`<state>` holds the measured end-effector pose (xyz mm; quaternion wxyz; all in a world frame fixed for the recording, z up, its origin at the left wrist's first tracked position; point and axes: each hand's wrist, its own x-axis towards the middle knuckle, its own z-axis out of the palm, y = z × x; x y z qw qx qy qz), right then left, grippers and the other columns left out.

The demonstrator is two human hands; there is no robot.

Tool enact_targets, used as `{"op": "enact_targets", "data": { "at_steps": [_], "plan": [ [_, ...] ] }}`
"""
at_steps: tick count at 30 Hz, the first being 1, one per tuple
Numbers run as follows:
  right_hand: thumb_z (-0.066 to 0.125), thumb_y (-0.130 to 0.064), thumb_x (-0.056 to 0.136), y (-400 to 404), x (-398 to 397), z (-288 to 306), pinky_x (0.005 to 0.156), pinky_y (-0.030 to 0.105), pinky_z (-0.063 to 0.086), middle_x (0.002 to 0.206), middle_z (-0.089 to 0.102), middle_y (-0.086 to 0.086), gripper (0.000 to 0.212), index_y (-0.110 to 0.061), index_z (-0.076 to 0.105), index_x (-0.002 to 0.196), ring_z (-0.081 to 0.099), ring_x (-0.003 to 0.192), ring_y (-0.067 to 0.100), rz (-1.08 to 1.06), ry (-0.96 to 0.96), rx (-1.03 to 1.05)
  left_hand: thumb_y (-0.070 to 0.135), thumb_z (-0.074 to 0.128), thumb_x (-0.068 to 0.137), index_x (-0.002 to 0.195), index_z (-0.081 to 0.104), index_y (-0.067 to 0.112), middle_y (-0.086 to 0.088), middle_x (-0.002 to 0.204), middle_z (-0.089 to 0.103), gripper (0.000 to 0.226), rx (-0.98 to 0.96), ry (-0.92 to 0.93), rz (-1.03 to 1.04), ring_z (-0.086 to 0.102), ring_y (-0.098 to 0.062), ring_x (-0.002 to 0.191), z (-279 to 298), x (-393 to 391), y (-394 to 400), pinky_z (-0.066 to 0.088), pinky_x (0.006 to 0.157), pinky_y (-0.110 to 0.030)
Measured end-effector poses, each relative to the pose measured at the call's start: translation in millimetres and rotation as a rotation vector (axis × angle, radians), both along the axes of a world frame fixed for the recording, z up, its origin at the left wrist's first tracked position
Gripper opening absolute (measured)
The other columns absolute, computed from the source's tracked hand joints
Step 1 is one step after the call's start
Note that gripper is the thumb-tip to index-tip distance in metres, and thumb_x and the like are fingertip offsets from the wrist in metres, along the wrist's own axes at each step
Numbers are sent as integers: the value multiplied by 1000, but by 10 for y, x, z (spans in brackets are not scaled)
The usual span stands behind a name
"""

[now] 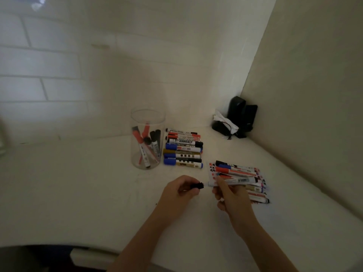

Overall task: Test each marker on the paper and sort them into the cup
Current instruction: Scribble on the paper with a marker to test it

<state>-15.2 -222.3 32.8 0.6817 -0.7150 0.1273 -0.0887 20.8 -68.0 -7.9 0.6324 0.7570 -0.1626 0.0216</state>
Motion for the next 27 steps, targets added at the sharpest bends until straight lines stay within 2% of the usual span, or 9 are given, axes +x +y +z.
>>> {"op": "enact_targets", "data": {
  "at_steps": [8, 12, 18, 23, 27],
  "plan": [
    [64, -33, 88, -52, 61, -11, 44, 25, 40, 62, 60, 5, 27, -7, 67, 83, 48, 46, 11, 10, 19, -61, 10, 65, 88, 100, 68, 20, 11, 96, 69, 17, -16, 1, 9, 66, -1, 87, -18, 10, 10, 49, 81, -12],
    [66, -30, 87, -28, 69, -52, 43, 17, 41, 68, 66, 8, 24, -6, 68, 87, 55, 50, 8, 22, 10, -87, 11, 65, 88, 99, 67, 26, 13, 97, 69, 19, 13, -25, 4, 65, 1, 89, -17, 14, 10, 49, 82, -12],
    [67, -28, 85, 21, 111, -73, 45, 16, 43, 66, 65, 6, 27, -1, 67, 92, 57, 53, 8, 41, 4, 12, 9, 63, 89, 102, 67, 20, 7, 87, 71, 17, -82, 40, 5, 68, -4, 78, 7, -8, 8, 50, 73, -12],
    [68, -30, 85, 134, 161, -182, 47, 18, 41, 60, 56, 0, 29, -2, 64, 92, 50, 52, 8, 16, 15, 36, 6, 64, 88, 102, 68, 19, 7, 86, 70, 19, -70, 25, 53, 67, -3, 78, -24, 20, 8, 50, 76, -12],
    [67, -27, 86, 179, 161, -127, 47, 18, 41, 57, 53, -1, 23, -4, 62, 89, 47, 52, 9, 30, 25, 58, 3, 62, 88, 106, 68, 9, 0, 89, 71, 20, -79, 34, 34, 68, -5, 80, 11, 15, 19, 50, 76, -12]
  ]
}}
